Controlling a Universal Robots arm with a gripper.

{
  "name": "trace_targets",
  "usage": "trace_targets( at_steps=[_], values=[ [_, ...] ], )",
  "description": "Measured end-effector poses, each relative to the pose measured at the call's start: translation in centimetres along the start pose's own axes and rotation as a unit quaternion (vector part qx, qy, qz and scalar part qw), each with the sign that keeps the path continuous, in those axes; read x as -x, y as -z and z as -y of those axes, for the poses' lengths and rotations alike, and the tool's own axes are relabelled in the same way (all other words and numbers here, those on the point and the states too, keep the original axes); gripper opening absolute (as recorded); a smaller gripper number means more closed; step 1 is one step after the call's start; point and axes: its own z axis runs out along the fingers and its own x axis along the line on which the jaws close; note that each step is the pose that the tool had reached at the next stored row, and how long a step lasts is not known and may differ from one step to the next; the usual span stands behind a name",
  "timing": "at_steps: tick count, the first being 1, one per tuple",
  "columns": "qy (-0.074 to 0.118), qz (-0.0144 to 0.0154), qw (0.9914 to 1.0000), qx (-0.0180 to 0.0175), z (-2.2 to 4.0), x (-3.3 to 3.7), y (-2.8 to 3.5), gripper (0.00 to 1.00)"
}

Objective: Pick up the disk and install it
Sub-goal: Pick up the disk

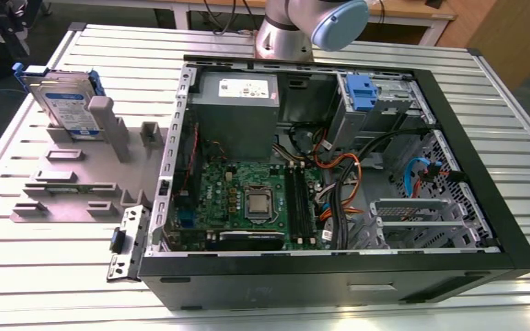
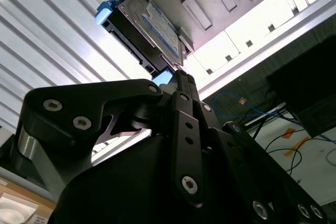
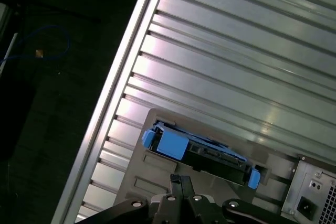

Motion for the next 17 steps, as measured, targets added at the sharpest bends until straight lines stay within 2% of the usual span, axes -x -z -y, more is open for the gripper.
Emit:
trace_targets(
  at_steps=[12, 17],
  values=[
    [0.001, 0.0, 1.0, 0.0, 0.0, 0.0, 0.0, 0.11],
    [0.01, -0.0004, 0.99995, 0.0, 0.0, 0.0, 0.0, 0.11]
  ],
)
